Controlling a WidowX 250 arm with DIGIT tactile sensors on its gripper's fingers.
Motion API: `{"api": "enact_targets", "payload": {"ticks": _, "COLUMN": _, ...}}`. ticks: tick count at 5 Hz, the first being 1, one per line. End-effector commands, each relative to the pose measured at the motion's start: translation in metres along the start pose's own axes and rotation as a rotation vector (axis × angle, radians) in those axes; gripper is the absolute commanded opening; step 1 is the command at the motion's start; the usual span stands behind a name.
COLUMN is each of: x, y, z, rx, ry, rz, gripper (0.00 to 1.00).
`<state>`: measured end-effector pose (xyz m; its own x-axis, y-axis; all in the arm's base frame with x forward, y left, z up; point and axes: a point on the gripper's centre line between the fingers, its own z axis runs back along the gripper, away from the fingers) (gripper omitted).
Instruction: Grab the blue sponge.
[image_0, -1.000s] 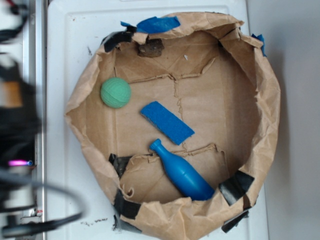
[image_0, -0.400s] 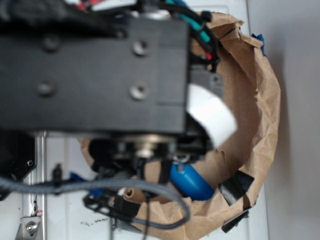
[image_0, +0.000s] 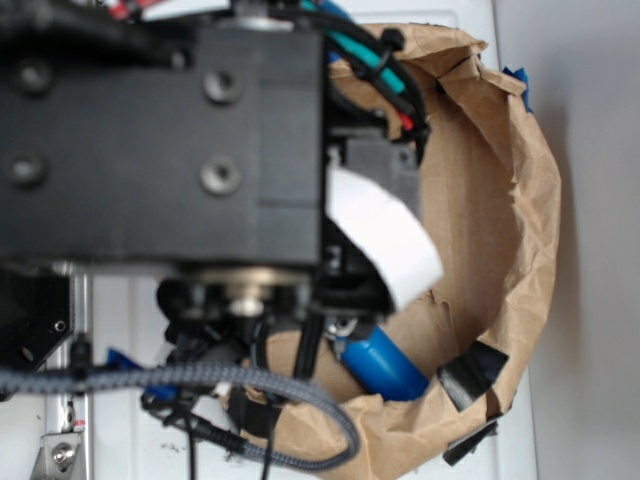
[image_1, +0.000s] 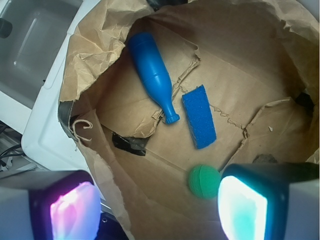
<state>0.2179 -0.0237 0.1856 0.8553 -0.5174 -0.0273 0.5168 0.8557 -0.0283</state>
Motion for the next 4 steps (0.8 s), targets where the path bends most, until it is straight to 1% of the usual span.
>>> {"api": "enact_targets", "payload": {"ticks": 1, "x": 0.017, "y": 0.018, "z": -0.012, "rx": 0.041, "ry": -0.034, "rz": -0.008, "gripper": 1.00}}
{"api": "enact_targets", "payload": {"ticks": 2, "x": 0.028, "y": 0.028, "z": -0.033, "rx": 0.062, "ry": -0.051, "rz": -0.066, "gripper": 1.00}}
{"api": "enact_targets", "payload": {"ticks": 3, "x": 0.034, "y": 0.031, "z": -0.054, "rx": 0.063, "ry": -0.072, "rz": -0.153, "gripper": 1.00}}
{"api": "enact_targets", "payload": {"ticks": 4, "x": 0.029, "y": 0.031, "z": -0.075, "rx": 0.071, "ry": -0.081, "rz": -0.244, "gripper": 1.00}}
